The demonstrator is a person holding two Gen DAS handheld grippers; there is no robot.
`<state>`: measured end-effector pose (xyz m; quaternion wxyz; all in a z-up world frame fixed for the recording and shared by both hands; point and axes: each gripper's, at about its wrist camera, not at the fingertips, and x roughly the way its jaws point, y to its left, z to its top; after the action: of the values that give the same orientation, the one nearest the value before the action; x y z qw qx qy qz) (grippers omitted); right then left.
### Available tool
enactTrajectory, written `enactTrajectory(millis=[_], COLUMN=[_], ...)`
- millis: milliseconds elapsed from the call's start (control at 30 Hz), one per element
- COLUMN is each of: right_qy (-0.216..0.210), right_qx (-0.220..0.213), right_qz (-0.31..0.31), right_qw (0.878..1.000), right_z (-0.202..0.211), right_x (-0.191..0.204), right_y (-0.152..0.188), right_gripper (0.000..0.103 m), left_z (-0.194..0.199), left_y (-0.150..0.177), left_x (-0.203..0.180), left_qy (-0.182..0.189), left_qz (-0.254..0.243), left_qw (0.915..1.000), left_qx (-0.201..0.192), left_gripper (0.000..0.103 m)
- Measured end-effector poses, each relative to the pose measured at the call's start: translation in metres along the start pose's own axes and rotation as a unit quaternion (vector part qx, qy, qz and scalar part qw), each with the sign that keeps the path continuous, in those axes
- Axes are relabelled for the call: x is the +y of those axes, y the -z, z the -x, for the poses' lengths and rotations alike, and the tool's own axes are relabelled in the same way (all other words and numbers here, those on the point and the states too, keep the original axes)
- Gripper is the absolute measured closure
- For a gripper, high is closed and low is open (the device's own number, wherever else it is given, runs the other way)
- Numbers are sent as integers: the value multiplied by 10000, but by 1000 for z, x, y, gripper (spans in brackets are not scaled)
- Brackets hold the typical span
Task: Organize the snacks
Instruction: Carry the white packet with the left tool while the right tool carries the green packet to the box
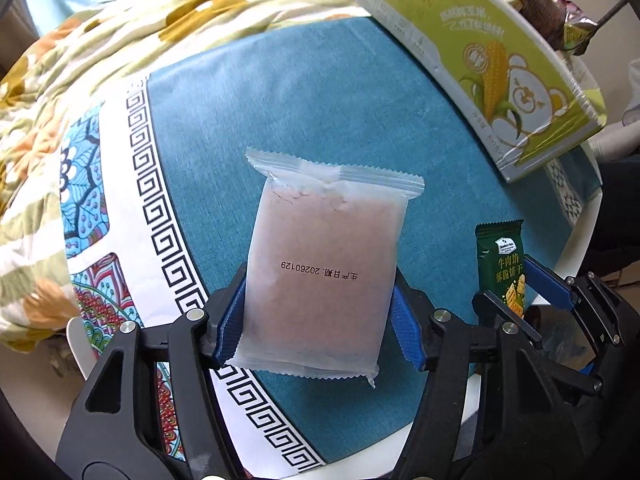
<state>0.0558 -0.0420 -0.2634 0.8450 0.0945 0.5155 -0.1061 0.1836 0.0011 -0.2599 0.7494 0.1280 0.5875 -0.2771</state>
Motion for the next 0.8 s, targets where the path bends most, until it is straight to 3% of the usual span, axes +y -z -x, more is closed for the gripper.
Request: enactTrajectory(millis=[167, 400, 600, 800], right_qy=[-64, -43, 17, -184], right_qx=[-436, -1155, -1586, -1633], right_qz=[-196, -439, -381, -142], right_qw=[9988, 9923, 9866, 9863], right_z=[46, 113, 143, 148], right_x=[-24, -76, -133, -200], right_y=[-18, -58, -98, -126], right_gripper=[62, 62, 62, 62], left_z=[49, 107, 116, 88], left_y=[-22, -80, -120, -154], left_x=[-21, -69, -128, -181], left_qy=[161, 392, 499, 412], left_qz=[-49, -111, 122, 683], left_qw=[9988, 9930, 9883, 9865], left_qx=[-462, -1108, -1436, -1429], left_gripper=[43, 43, 43, 43])
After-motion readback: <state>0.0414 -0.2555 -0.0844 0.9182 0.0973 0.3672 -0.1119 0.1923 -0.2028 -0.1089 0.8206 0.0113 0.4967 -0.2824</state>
